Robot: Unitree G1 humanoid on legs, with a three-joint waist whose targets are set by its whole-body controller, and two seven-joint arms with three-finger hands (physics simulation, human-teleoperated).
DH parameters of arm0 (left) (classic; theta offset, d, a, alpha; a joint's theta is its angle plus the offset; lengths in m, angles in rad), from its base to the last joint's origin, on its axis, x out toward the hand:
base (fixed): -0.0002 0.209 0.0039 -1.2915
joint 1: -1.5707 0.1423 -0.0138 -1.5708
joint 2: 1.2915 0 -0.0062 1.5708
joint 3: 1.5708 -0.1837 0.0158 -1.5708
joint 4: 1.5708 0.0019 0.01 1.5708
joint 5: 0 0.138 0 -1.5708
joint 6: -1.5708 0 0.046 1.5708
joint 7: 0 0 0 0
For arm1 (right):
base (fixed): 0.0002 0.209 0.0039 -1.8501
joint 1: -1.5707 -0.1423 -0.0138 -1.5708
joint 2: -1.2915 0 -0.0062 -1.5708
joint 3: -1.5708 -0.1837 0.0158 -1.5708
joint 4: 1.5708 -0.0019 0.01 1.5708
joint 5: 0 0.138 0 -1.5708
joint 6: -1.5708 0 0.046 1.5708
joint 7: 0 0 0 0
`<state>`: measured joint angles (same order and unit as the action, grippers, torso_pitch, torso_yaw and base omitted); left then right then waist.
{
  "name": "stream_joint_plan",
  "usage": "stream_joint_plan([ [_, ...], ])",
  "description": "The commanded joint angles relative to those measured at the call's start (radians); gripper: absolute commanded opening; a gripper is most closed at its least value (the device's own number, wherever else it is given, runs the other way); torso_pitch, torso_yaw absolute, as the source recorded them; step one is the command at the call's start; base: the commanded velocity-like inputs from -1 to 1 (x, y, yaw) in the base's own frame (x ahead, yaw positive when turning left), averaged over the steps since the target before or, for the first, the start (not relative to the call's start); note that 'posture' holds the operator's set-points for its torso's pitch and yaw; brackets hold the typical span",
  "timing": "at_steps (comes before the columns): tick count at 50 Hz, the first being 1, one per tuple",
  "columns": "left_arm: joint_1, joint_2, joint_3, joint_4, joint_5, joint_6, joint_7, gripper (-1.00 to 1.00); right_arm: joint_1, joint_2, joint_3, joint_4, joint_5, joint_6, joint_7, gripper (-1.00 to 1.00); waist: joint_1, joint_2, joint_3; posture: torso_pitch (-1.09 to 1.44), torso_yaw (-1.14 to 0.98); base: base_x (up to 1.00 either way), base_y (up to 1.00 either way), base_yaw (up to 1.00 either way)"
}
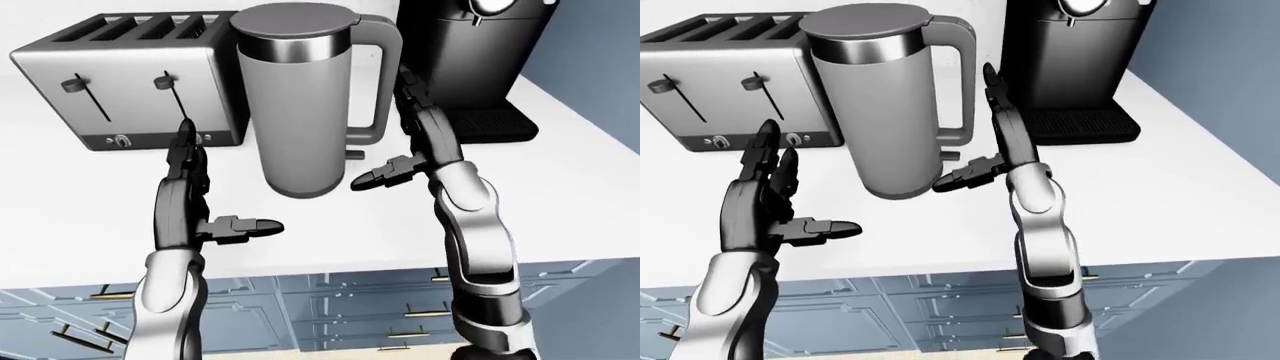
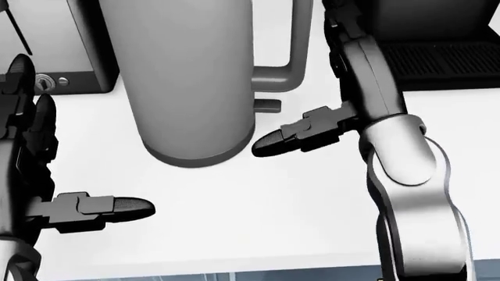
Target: Press down the lever to turn on the electric kettle.
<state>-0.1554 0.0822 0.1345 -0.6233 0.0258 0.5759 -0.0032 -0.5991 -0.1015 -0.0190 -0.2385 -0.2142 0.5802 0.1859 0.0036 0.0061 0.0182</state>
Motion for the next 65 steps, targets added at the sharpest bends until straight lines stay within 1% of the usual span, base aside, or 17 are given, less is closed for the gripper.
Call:
stream_joint_plan([
  [1, -0.020, 0.005, 0.004, -0.033, 0.001, -0.031, 0.002, 1.00, -0.048, -0.008, -0.005, -0.022, -0.020, -0.035, -0.002, 1.00, 0.000, 0.001, -0.023, 0.00, 0.00, 0.00, 0.00, 0.00],
  [4, -0.019, 0.005, 0.004, -0.030, 0.001, -0.035, 0.002, 1.00, -0.064, -0.012, -0.002, 0.021, -0.049, -0.047, 0.003, 1.00, 0.000, 0.002, -0.022, 0.00, 0.00, 0.00, 0.00, 0.00],
  [6, -0.021, 0.006, 0.005, -0.029, 0.001, -0.035, 0.002, 1.00, -0.070, -0.012, -0.006, 0.062, -0.054, -0.080, 0.002, 1.00, 0.000, 0.002, -0.021, 0.00, 0.00, 0.00, 0.00, 0.00],
  [11, -0.022, 0.005, 0.002, -0.029, 0.003, -0.034, 0.004, 1.00, -0.095, -0.018, -0.021, 0.112, -0.039, -0.113, 0.006, 1.00, 0.000, 0.002, -0.023, 0.00, 0.00, 0.00, 0.00, 0.00],
  [19, -0.019, 0.005, 0.002, -0.027, 0.005, -0.036, 0.003, 1.00, -0.121, -0.029, -0.025, 0.157, -0.024, -0.137, 0.008, 1.00, 0.000, 0.002, -0.020, 0.00, 0.00, 0.00, 0.00, 0.00],
  [26, -0.026, 0.006, 0.001, -0.030, 0.006, -0.027, 0.003, 1.00, -0.180, -0.051, -0.034, 0.233, -0.020, -0.158, 0.010, 1.00, 0.000, 0.001, -0.018, 0.00, 0.00, 0.00, 0.00, 0.00],
  [31, -0.026, 0.006, 0.001, -0.030, 0.006, -0.027, 0.003, 1.00, -0.191, -0.052, -0.033, 0.269, -0.019, -0.179, 0.006, 1.00, -0.001, 0.000, -0.018, 0.00, 0.00, 0.00, 0.00, 0.00],
  [47, -0.015, 0.002, -0.005, -0.026, 0.013, -0.039, 0.003, 1.00, -0.232, -0.076, -0.049, 0.394, 0.003, -0.247, -0.005, 1.00, 0.001, -0.001, -0.017, 0.00, 0.00, 0.00, 0.00, 0.00],
  [60, -0.017, 0.002, -0.003, -0.021, 0.013, -0.042, 0.001, 1.00, -0.236, -0.089, -0.057, 0.403, 0.016, -0.252, -0.011, 1.00, 0.002, -0.003, -0.017, 0.00, 0.00, 0.00, 0.00, 0.00],
  [65, -0.015, 0.001, -0.004, -0.021, 0.015, -0.045, 0.001, 1.00, -0.239, -0.088, -0.066, 0.396, 0.051, -0.251, -0.018, 1.00, 0.002, -0.003, -0.018, 0.00, 0.00, 0.00, 0.00, 0.00],
])
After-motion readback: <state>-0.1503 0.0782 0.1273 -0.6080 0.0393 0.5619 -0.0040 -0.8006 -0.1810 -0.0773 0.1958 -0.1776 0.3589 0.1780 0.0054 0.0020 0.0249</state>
